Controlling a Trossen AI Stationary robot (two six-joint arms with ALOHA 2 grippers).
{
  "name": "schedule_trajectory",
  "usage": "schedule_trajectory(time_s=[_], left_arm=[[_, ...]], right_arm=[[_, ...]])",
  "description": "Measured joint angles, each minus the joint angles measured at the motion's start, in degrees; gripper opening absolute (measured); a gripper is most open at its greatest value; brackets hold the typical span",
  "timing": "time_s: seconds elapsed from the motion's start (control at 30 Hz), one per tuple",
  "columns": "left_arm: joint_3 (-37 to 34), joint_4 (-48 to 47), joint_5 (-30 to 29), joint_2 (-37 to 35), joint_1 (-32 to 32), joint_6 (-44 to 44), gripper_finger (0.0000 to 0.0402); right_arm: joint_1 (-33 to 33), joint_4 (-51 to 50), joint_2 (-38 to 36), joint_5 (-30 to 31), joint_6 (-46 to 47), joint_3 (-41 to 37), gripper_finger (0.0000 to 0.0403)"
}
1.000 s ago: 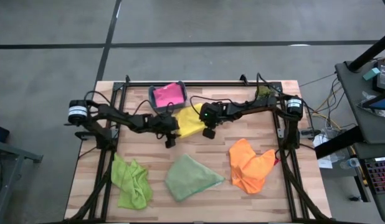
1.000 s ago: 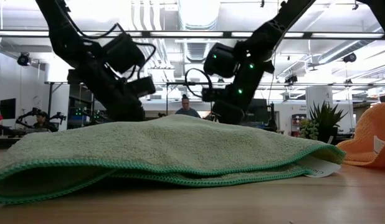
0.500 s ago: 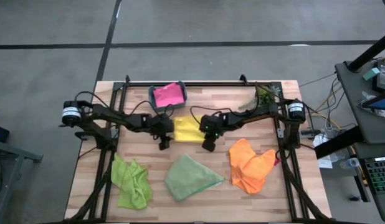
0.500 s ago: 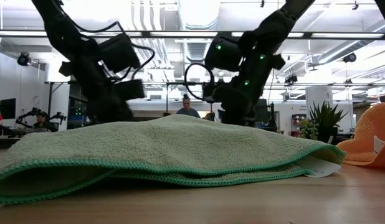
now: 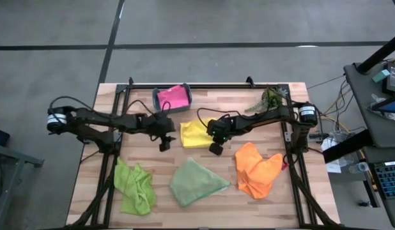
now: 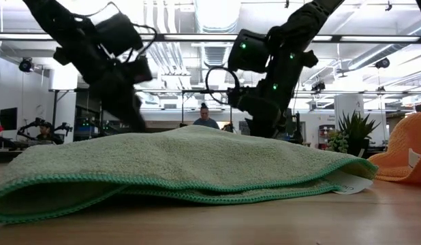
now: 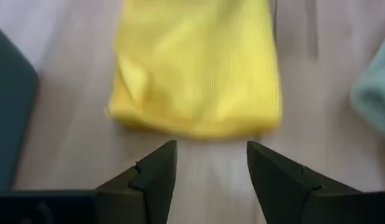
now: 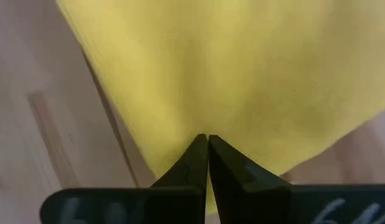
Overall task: Fold microfiber towels
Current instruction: Fold the yellow microfiber towel
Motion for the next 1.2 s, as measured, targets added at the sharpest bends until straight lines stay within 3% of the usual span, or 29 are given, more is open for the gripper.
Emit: schedule_trajectory(time_s=[0.33, 0.5, 0.73, 1.2], left_arm=[[0.0, 18.2, -0.2, 6.9, 0.0, 0.0, 0.0179], [1.3, 21.1, -1.3, 12.6, 0.0, 0.0, 0.0162], [2.0, 20.0, -16.9, 14.9, 0.0, 3.1, 0.0131], [2.0, 21.6, -12.2, 18.4, 0.0, 3.0, 0.013]], right_arm=[[0.0, 0.2, -3.2, 0.5, -3.3, 0.1, 0.0009], [0.0, 1.1, -3.2, 3.4, -3.5, 0.0, 0.0009], [0.0, 3.8, -3.2, 3.5, -3.5, -1.3, 0.0009], [0.0, 10.7, -3.2, 3.5, -2.8, -5.7, 0.0009]])
